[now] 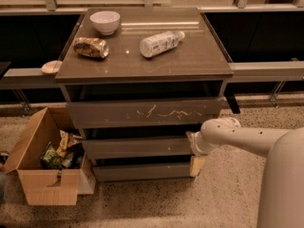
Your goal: Open middle drawer
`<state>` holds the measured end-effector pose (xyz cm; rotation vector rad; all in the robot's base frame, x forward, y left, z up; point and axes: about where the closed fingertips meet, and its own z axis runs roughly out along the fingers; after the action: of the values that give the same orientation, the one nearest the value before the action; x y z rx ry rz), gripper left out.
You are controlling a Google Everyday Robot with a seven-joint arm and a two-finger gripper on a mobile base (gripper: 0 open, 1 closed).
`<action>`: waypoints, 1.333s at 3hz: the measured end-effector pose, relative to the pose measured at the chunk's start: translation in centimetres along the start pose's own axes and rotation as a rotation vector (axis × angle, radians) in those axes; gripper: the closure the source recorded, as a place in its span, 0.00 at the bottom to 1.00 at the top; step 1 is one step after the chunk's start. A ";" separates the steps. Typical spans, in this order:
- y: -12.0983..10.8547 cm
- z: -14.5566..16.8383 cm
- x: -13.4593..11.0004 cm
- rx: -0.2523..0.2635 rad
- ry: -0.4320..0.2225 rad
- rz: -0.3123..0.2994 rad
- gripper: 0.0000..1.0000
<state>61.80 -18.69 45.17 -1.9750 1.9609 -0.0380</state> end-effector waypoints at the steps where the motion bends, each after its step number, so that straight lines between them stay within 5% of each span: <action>1: -1.1 1.7 -0.3 -0.002 -0.008 0.007 0.00; 4: -2.4 7.6 -1.6 -0.094 -0.061 0.013 0.03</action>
Offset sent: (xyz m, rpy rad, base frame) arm 0.0462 0.0213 -0.0446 0.0492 0.0463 -0.0061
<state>66.08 -15.43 39.04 -1.9971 1.9701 0.1182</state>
